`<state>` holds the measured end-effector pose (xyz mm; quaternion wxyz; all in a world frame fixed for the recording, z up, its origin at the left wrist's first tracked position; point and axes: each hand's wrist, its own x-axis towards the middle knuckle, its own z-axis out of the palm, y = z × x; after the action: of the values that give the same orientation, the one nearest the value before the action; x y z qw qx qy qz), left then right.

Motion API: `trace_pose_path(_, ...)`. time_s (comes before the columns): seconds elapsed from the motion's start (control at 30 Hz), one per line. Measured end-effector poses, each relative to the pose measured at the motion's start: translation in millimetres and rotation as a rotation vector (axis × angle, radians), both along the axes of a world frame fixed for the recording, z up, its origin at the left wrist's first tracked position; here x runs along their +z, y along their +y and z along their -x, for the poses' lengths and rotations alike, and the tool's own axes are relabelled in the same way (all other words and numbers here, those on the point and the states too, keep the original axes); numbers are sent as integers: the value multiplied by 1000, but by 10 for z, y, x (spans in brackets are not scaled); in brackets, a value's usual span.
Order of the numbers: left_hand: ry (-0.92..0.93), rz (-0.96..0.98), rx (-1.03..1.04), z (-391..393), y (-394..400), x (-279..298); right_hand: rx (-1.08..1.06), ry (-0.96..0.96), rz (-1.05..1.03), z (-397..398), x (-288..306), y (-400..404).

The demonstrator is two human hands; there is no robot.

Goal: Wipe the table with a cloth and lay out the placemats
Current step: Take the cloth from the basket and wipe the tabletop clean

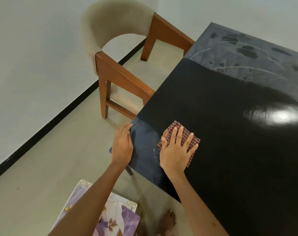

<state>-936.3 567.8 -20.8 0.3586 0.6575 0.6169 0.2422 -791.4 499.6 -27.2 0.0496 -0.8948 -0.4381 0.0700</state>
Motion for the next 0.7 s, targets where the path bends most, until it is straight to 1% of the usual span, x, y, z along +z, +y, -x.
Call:
trace_pose_path(0.1, 24, 2, -17, 133, 8, 64, 98, 21, 12, 143, 30, 261)
trace_pose_path(0.23, 60, -125, -15, 306, 7, 122, 257, 51, -29, 543, 103, 759)
trace_pose_path(0.27, 66, -113, 0, 342, -4, 125, 285, 64, -29, 649, 108, 843)
trace_pose_path(0.33, 84, -30, 32, 395, -24, 102, 345, 73, -22, 800, 93, 934)
trace_pose_path(0.4, 89, 0, 35, 424, -41, 77, 372, 70, -12, 837, 74, 934)
trace_pose_path(0.5, 126, -27, 9, 458, -67, 104, 314, 87, -28, 763, 65, 745)
trace_pose_path(0.6, 125, -103, -26, 445, -84, 153, 189, 56, -63, 624, 36, 298)
trace_pose_path(0.7, 130, -67, -45, 404, -103, 155, 84, 29, -50, 491, -7, -203)
